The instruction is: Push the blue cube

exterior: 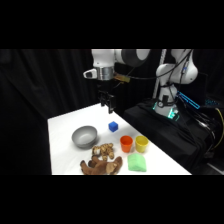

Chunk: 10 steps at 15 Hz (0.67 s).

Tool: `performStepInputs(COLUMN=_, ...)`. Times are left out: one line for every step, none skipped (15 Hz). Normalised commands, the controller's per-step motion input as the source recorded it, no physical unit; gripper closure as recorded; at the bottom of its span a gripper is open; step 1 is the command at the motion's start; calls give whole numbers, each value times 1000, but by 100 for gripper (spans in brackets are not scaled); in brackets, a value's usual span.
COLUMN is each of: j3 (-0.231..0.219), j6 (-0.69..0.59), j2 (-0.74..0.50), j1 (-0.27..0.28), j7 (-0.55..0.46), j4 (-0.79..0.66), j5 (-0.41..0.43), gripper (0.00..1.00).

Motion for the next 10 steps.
performStepInputs(j3=12, j6=-4, j2=-8, j1=-18, j7=1, j4=0, j5=1, gripper=0)
performStepInputs(j3=6, j6=6, j2=-14, j1=-24, j7=-10, j4=-13, j5=3, gripper=0)
performStepInputs(j3=-11, j6=36, j2=-38, j1=-40, j7=-18, j4=-52, j5=-1, gripper=0)
performStepInputs(j3=-30, j6=51, j2=-66, j1=-57, j7=-38, j4=-85, j5=12, gripper=0)
performStepInputs(j3=-51, j6=69, j2=-91, j1=-75, j7=-58, j4=-113, j5=16, gripper=0)
performStepInputs(j3=-73, j6=89, j2=-118, j1=-93, j7=-81, j4=-144, j5=23, gripper=0)
performStepInputs(j3=-87, j6=106, j2=-143, j1=-104, j7=-95, j4=-172, j5=22, gripper=0)
performStepInputs(j3=-88, j6=111, j2=-154, j1=-104, j7=-105, j4=-180, j5=24, gripper=0)
performStepInputs(j3=-95, j6=130, j2=-171, j1=-111, j7=-122, j4=-209, j5=19, gripper=0)
performStepInputs(j3=-97, j6=162, j2=-177, j1=-115, j7=-134, j4=-232, j5=18, gripper=0)
